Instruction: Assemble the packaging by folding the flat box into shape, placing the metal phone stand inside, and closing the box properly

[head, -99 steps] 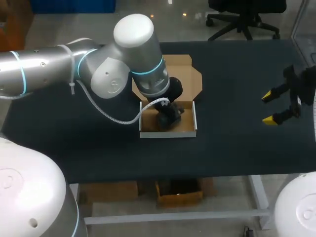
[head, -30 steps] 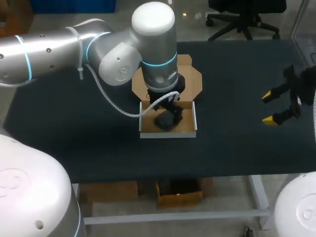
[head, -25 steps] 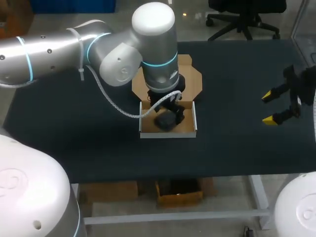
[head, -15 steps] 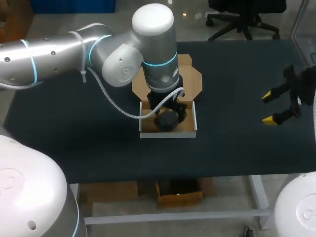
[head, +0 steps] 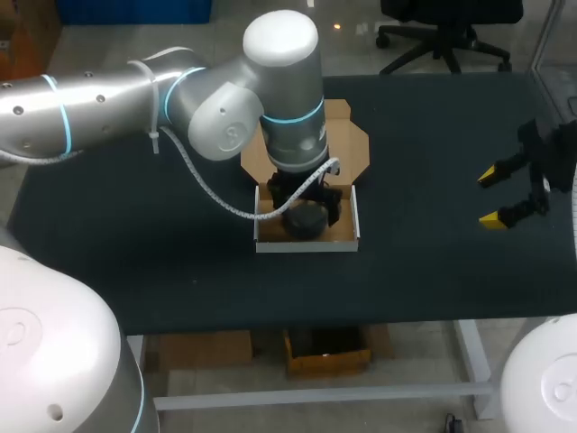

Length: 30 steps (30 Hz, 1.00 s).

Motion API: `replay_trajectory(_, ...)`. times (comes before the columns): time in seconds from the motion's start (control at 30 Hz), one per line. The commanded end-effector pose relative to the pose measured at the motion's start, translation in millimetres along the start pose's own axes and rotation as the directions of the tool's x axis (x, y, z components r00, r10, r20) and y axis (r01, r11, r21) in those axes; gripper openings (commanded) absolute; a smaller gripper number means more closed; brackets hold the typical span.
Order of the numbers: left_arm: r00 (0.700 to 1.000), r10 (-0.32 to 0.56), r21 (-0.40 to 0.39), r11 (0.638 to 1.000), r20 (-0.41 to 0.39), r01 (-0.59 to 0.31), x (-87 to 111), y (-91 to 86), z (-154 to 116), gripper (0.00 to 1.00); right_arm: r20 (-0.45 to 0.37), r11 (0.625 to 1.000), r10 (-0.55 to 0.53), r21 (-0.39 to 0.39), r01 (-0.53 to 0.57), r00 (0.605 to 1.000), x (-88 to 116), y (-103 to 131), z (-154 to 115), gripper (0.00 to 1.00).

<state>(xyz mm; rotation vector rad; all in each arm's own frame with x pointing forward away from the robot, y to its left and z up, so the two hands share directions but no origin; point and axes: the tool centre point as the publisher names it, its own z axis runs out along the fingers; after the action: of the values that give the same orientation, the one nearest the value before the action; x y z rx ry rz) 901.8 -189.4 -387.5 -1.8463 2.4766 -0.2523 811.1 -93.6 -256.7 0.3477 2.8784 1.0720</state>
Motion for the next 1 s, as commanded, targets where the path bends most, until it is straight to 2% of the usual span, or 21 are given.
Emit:
replay_trajectory(0.03,1.0,-0.007,-0.008,1.0,0.013,0.007,4.7,3.3,3.2,1.0,-0.002,1.0,0.0,0.0,0.0,1.0,0.4,0.2,-1.1,1.0)
replay_trajectory(0.37,0.999,-0.042,-0.044,0.998,0.034,0.044,18.2,16.0,9.3,1.0,-0.002,1.0,0.0,0.0,0.0,1.0,0.4,0.2,-1.1,1.0)
replay_trajectory(1.0,0.99,-0.126,-0.062,0.99,0.063,0.129,36.4,54.8,9.6,1.0,-0.002,1.0,0.0,0.0,0.0,1.0,0.4,0.2,-1.1,1.0)
